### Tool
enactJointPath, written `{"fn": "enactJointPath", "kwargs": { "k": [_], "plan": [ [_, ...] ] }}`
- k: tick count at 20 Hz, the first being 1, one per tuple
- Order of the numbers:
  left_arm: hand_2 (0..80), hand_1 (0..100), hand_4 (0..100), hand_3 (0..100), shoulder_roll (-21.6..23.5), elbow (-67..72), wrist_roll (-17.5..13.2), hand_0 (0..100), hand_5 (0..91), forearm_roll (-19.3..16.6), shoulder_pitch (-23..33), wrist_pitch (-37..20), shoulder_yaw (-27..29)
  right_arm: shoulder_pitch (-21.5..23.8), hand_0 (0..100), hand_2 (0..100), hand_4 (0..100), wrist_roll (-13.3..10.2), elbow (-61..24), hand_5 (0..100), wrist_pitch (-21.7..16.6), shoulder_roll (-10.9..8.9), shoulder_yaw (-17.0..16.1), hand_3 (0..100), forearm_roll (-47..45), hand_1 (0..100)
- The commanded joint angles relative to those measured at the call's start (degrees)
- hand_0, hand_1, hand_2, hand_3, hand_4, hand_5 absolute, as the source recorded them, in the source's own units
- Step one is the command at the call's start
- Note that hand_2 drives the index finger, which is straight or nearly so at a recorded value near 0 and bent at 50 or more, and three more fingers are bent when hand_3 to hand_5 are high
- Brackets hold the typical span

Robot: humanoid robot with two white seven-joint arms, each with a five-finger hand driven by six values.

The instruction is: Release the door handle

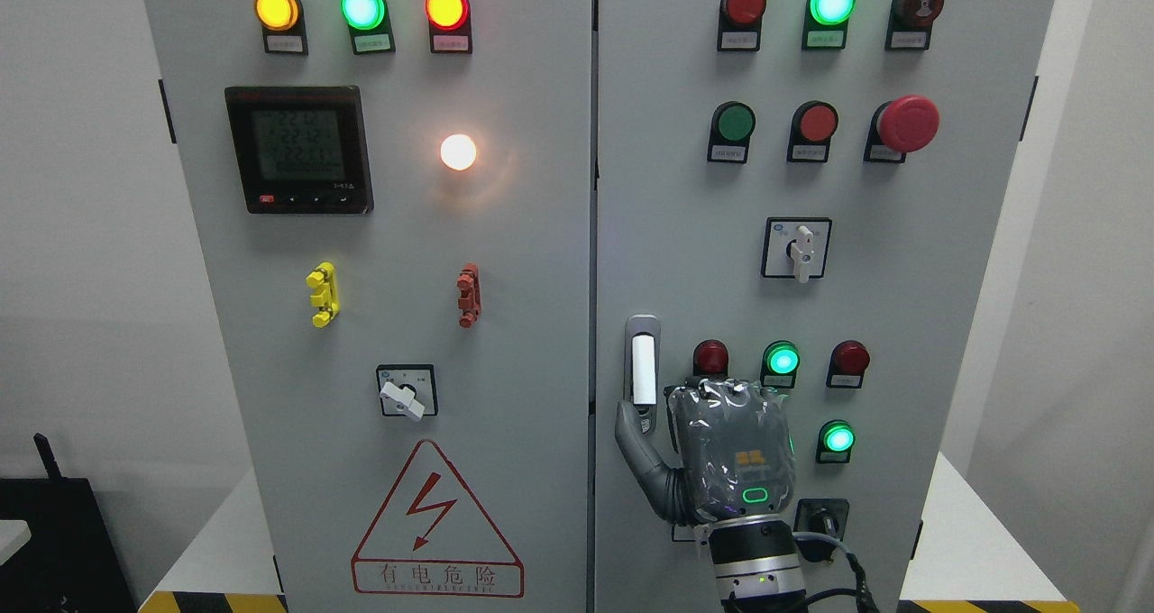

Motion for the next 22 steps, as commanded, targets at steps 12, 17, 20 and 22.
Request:
{"fn": "enactJointPath", "kwargs": {
  "k": [12, 17, 20, 22],
  "plan": [
    [0.0, 39, 0, 0, 0.00, -1.76, 0.05, 12, 0.0, 0.00, 1.76, -0.03, 0.00, -0.04, 58, 100, 100, -0.05, -0.09, 97, 1.35, 0.00, -0.06, 100, 0.08, 3],
    [0.0, 39, 0, 0, 0.00, -1.76, 0.05, 12, 0.0, 0.00, 1.76, -0.03, 0.00, -0.04, 59, 100, 100, -0.05, -0.09, 97, 1.79, 0.00, 0.03, 100, 0.08, 3],
    [0.0, 39, 0, 0, 0.00, -1.76, 0.05, 12, 0.0, 0.00, 1.76, -0.03, 0.00, 0.14, 59, 100, 100, -0.05, -0.09, 97, 2.05, 0.00, 0.03, 100, 0.17, 4],
    [0.0, 39, 0, 0, 0.00, -1.76, 0.05, 12, 0.0, 0.00, 1.76, -0.03, 0.00, 0.22, 59, 100, 100, -0.13, -0.09, 97, 2.05, 0.00, 0.03, 100, 0.17, 4]
  ]
}}
